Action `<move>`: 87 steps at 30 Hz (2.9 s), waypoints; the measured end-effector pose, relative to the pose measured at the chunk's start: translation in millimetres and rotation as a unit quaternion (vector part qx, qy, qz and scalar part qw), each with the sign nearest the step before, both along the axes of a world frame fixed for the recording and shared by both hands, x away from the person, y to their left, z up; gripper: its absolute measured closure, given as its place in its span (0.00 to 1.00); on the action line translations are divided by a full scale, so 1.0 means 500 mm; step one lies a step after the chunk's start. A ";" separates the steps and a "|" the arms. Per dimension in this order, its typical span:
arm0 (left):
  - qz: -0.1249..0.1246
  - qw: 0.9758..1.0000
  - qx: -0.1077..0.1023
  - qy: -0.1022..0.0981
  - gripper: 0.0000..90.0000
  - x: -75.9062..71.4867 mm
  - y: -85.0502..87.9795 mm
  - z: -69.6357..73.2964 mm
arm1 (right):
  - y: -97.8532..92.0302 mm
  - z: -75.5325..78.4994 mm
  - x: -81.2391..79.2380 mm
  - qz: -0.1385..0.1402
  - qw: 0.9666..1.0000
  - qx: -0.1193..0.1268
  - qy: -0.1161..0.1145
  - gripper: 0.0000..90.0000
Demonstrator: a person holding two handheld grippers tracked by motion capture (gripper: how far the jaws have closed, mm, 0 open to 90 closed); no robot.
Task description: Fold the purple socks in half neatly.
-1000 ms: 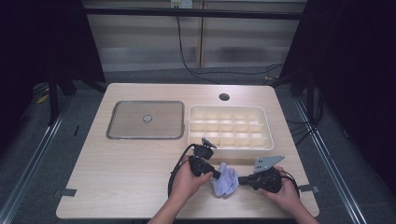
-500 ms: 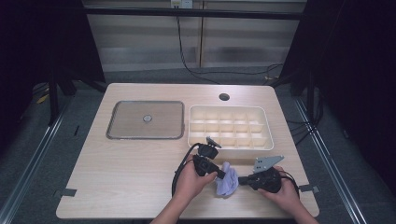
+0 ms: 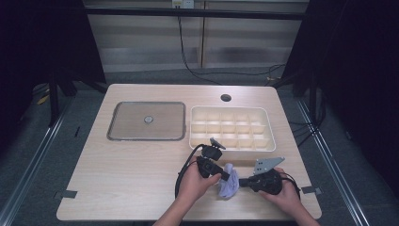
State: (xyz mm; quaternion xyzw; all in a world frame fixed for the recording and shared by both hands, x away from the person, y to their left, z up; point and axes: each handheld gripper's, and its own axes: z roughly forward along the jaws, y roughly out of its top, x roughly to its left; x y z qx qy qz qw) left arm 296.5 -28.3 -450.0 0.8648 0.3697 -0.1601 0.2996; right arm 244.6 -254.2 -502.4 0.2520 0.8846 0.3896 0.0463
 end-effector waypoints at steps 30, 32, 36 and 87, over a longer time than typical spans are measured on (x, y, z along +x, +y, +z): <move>-0.006 1.000 -0.004 0.005 0.94 -0.008 -0.020 -0.007 | 0.016 -0.001 -0.005 0.010 1.000 0.004 0.000 1.00; -0.007 1.000 -0.002 0.002 0.94 -0.008 -0.021 -0.007 | 0.017 -0.001 -0.005 0.010 1.000 0.005 0.001 1.00; -0.011 1.000 0.000 0.003 0.94 -0.008 -0.023 -0.008 | 0.018 -0.001 -0.005 0.013 1.000 0.007 0.002 1.00; -0.026 0.999 0.007 -0.030 0.93 -0.038 -0.045 -0.040 | -0.026 0.044 0.009 -0.031 0.999 0.021 -0.016 1.00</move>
